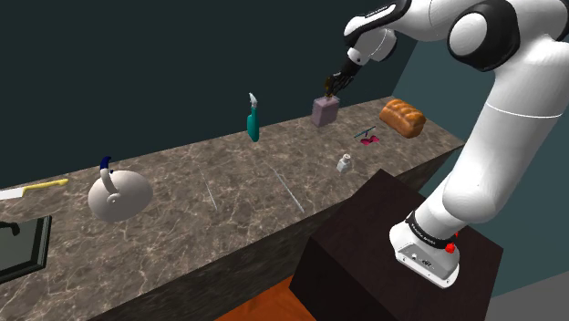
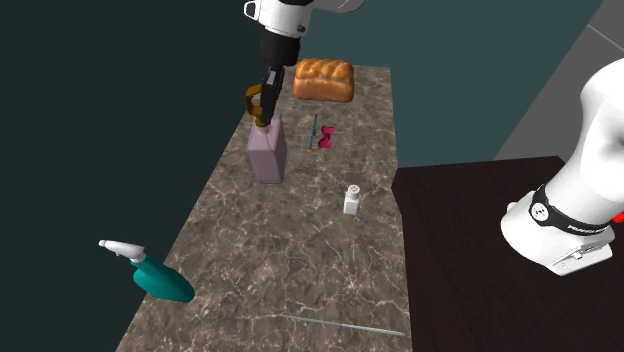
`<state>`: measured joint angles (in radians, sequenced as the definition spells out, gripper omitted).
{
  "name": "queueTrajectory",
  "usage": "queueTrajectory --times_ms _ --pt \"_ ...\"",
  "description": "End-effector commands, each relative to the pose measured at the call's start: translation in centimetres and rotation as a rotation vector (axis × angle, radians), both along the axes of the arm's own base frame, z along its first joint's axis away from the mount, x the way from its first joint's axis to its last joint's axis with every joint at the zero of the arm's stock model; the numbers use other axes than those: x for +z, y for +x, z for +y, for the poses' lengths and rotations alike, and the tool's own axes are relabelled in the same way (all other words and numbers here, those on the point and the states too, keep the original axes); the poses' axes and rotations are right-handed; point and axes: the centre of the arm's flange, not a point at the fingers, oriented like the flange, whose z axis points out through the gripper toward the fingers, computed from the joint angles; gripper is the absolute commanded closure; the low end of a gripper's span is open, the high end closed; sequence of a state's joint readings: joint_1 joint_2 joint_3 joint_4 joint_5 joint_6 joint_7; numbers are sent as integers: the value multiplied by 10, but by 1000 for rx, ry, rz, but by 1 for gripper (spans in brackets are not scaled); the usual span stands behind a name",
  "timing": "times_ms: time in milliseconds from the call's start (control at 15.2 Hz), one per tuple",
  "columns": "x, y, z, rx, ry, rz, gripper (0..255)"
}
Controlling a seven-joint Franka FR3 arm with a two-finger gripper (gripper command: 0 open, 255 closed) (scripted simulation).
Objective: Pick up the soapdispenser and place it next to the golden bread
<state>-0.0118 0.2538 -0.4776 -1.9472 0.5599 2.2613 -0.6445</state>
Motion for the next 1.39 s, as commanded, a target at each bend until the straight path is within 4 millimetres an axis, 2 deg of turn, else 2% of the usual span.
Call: queueTrajectory --times_ms 0,1320 --pt "10 1 0 0 0 0 255" --pt "116 1 0 0 0 0 255"
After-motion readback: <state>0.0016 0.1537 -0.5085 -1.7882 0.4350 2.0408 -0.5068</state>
